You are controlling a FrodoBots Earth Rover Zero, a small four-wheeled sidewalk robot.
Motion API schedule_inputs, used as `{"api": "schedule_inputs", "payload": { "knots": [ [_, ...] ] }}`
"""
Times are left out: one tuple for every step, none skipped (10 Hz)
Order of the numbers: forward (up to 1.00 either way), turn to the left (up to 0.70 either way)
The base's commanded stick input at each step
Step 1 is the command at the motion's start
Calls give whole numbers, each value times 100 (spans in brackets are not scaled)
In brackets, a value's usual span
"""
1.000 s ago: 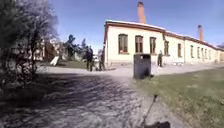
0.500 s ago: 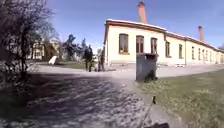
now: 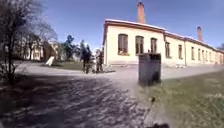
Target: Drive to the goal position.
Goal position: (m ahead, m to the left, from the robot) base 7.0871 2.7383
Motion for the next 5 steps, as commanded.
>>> {"api": "schedule_inputs", "payload": {
  "knots": [
    [85, 0],
    [85, 0],
    [85, 0],
    [85, 0],
    [85, 0]
  ]
}}
